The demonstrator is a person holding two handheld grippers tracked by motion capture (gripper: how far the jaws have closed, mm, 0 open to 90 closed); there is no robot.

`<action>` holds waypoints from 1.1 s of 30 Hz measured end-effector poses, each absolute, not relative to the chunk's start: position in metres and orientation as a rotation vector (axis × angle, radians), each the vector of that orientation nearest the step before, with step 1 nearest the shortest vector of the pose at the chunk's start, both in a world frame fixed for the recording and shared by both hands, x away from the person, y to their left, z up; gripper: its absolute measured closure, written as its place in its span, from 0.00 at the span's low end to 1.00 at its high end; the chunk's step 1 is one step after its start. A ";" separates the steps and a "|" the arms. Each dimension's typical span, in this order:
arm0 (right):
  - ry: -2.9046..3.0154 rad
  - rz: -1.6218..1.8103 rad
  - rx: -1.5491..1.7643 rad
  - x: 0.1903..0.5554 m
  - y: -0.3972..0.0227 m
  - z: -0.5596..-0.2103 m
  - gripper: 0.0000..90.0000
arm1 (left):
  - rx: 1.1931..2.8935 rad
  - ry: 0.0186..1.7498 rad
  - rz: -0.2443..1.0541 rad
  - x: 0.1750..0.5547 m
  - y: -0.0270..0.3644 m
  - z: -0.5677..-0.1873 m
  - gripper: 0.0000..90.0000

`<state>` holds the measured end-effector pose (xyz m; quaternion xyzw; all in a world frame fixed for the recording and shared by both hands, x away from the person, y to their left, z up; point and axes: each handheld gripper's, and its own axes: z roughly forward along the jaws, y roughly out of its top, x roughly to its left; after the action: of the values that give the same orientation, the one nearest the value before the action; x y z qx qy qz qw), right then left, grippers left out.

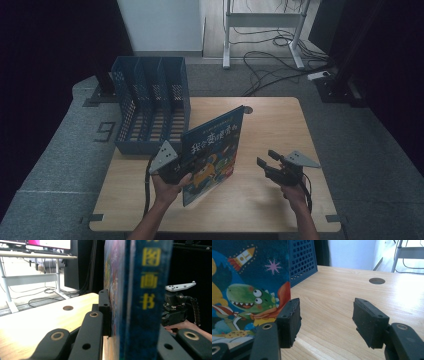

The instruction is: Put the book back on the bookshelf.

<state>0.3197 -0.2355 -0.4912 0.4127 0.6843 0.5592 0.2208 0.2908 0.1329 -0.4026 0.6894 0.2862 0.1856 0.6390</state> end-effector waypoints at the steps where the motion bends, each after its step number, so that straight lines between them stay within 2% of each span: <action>1: 1.892 1.546 1.141 0.320 -0.236 -0.491 0.43 | 1.571 0.651 0.423 0.291 0.133 -0.402 0.91; 16: 1.895 1.536 1.154 0.320 -0.239 -0.493 0.43 | 1.516 0.655 0.417 0.289 0.149 -0.389 0.91; 33: 1.900 1.522 1.168 0.321 -0.240 -0.496 0.44 | 1.453 0.656 0.487 0.284 0.176 -0.361 0.91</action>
<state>0.3211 -0.2396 -0.4963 0.4221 0.6867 0.5499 0.2189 0.2838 0.1755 -0.3612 0.6451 0.2912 0.2162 0.6725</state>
